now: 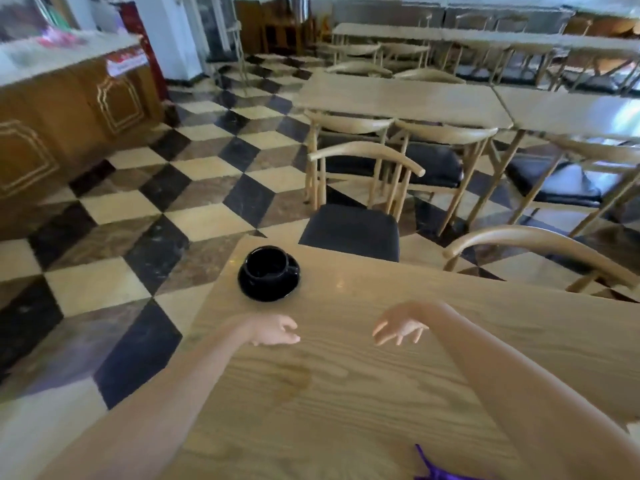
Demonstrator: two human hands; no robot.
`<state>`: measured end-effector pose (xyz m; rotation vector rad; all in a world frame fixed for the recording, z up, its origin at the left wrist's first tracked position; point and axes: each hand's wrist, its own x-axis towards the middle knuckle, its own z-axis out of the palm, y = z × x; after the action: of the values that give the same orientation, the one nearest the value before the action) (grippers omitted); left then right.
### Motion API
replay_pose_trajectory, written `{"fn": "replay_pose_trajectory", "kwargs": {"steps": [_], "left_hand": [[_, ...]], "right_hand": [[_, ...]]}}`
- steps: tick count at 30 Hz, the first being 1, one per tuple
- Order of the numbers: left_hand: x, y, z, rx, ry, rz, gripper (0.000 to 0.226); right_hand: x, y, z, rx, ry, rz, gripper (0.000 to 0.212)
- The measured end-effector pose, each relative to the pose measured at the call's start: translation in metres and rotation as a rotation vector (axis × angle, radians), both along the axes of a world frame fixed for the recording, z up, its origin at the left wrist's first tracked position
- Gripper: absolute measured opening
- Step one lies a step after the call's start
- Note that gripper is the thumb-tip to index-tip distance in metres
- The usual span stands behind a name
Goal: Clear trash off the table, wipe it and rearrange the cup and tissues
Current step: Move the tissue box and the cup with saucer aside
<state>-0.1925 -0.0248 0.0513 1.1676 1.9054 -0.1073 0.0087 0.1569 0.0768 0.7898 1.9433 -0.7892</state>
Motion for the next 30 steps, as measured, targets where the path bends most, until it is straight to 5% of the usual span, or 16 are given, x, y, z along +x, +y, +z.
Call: {"fn": "replay_pose_trajectory", "kwargs": {"steps": [10, 21, 30], "left_hand": [[-0.120, -0.048, -0.021, 0.034, -0.048, 0.242, 0.056], [-0.168, -0.012, -0.074, 0.469, 0.033, 0.452, 0.054], [-0.169, 0.012, -0.124, 0.754, 0.008, 0.593, 0.055]], "right_hand": [[-0.135, -0.024, -0.038, 0.129, 0.197, 0.020, 0.046], [-0.186, -0.013, -0.084, 0.380, 0.497, -0.267, 0.045], [-0.192, -0.018, -0.135, 0.333, 0.762, -0.593, 0.048]]}}
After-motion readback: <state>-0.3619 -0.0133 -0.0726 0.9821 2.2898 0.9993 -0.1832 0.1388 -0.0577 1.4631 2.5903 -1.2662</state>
